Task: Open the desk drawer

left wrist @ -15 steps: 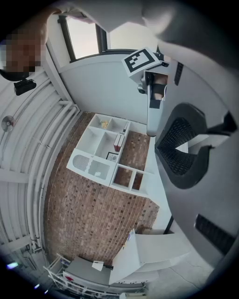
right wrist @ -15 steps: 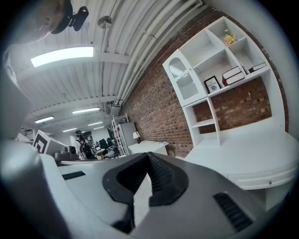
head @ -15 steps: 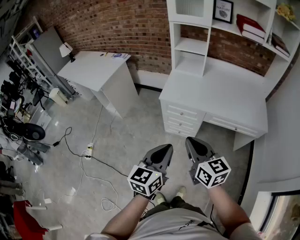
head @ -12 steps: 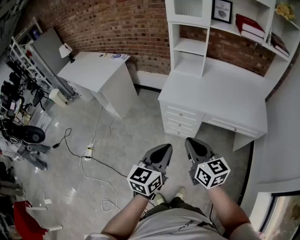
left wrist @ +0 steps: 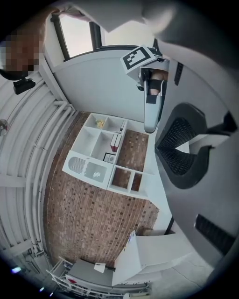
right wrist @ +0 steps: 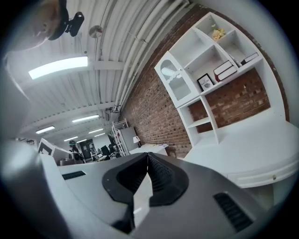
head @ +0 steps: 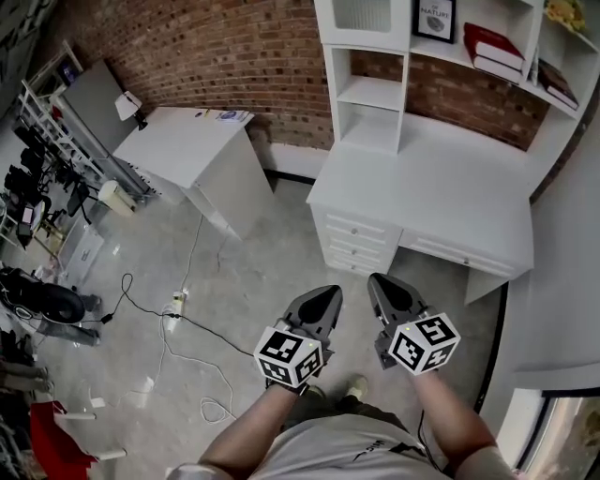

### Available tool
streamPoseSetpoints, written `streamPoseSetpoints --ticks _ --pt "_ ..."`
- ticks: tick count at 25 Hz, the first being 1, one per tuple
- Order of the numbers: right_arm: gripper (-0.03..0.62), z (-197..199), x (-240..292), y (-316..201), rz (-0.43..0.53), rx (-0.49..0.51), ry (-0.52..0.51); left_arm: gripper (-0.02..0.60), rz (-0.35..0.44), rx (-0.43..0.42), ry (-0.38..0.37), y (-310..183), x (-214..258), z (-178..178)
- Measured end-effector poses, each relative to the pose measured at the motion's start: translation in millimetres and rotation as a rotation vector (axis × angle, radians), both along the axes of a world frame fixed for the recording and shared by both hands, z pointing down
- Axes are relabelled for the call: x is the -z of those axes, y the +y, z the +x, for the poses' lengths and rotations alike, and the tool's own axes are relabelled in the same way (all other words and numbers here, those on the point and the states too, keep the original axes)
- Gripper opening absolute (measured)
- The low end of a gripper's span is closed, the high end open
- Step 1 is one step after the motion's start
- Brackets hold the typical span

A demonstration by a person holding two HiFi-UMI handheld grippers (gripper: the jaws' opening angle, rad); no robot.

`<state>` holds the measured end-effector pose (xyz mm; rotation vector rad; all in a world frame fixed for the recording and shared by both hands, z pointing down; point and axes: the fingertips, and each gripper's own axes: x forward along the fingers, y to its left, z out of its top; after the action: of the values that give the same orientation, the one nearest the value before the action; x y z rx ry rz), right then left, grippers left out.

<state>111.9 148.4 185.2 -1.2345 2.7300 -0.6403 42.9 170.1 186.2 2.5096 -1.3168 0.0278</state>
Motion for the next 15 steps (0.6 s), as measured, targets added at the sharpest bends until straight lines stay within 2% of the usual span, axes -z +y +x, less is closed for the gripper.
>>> streamPoseSetpoints --ticks 5,9,15 --pt "0.018 17.8 -8.4 -14.9 -0.034 -0.031 -0.077 0.012 -0.034 0.009 -0.022 -14.1 -22.9 2.6" --pt "0.018 21.2 -24.0 -34.3 -0.069 -0.057 -0.084 0.012 -0.043 0.014 -0.031 -30.7 -40.4 -3.2" --pt "0.018 5.8 -49.1 -61.8 -0.108 -0.086 -0.058 0.012 -0.062 -0.007 -0.038 -62.9 -78.1 -17.6"
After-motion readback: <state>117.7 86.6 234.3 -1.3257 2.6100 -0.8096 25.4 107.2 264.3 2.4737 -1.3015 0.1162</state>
